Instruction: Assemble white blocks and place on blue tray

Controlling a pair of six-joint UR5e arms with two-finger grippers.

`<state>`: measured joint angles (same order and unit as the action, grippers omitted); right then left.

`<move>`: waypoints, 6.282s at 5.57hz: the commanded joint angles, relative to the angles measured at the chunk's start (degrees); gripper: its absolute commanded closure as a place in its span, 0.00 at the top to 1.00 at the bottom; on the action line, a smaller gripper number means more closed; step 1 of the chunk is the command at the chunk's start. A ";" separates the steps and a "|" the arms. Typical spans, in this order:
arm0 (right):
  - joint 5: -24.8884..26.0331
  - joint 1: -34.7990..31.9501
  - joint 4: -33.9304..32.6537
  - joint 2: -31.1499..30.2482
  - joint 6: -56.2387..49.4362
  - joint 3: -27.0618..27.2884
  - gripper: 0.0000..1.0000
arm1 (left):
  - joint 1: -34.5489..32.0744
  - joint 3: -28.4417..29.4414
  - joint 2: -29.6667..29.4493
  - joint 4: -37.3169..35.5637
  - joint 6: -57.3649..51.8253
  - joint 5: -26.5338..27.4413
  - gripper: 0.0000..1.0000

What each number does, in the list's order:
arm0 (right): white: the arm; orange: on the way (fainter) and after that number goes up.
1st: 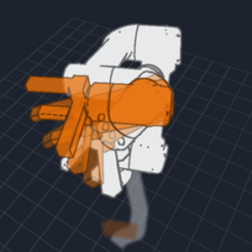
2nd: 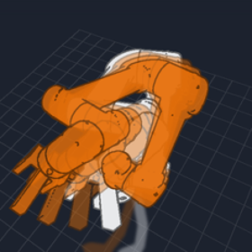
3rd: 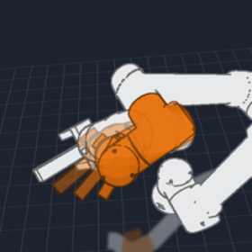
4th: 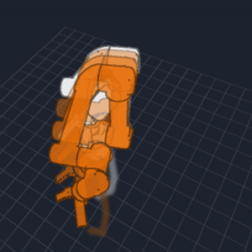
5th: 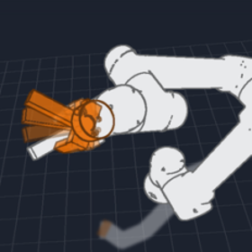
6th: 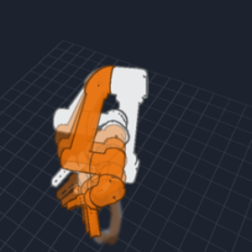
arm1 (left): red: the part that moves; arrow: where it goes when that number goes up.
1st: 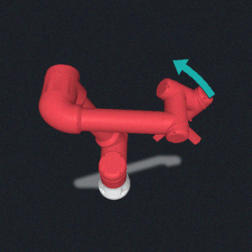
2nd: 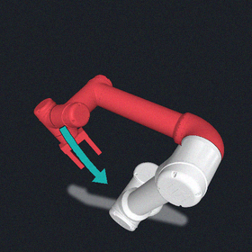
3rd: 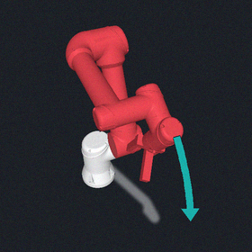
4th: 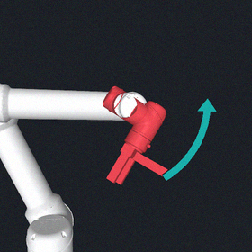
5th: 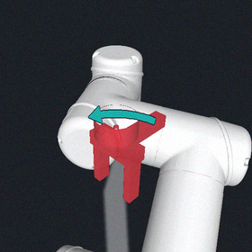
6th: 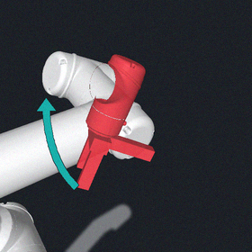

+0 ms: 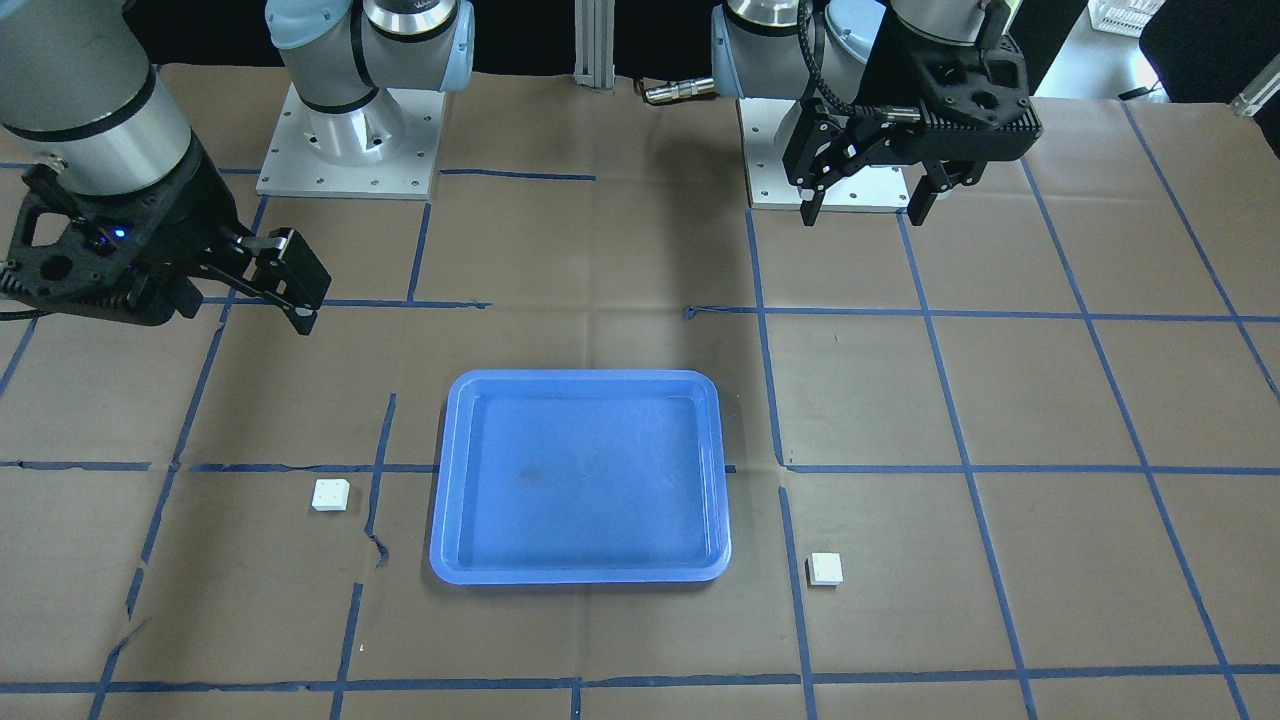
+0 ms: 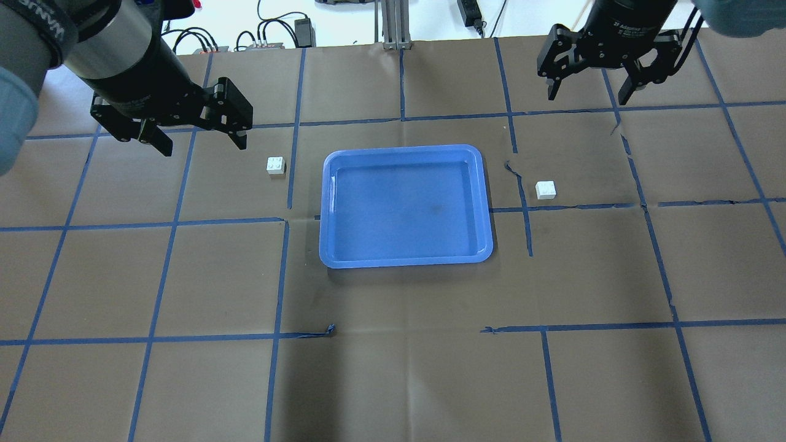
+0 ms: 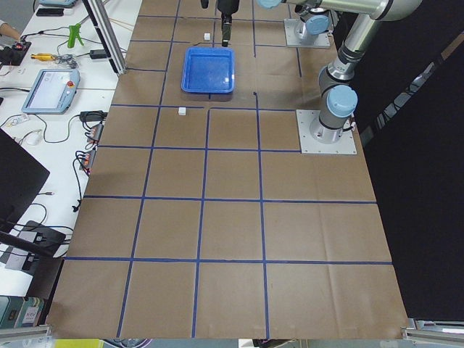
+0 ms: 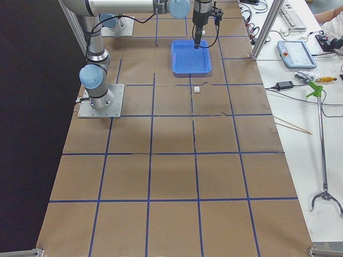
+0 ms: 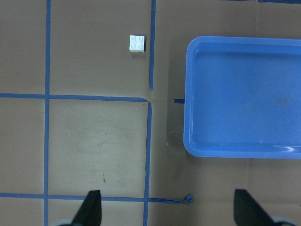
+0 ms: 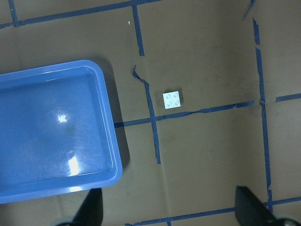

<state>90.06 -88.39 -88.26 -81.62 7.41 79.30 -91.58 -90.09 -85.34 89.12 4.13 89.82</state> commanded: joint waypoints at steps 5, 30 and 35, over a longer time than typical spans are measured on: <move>-5.15 0.41 4.83 -0.03 -2.46 -2.04 1.00 | 0.00 0.00 0.00 0.00 0.00 0.00 0.99; -39.79 21.77 -30.48 21.50 -128.96 27.66 0.32 | 7.47 -1.05 -20.61 -14.19 -17.58 -0.26 0.99; -39.44 21.77 -20.75 8.90 -127.73 24.92 0.18 | 3.78 -1.05 -38.13 -34.89 -17.05 0.26 0.99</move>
<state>50.63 -66.56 -111.99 -67.98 -120.41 103.42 -87.37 -91.15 -121.36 56.02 -12.76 89.97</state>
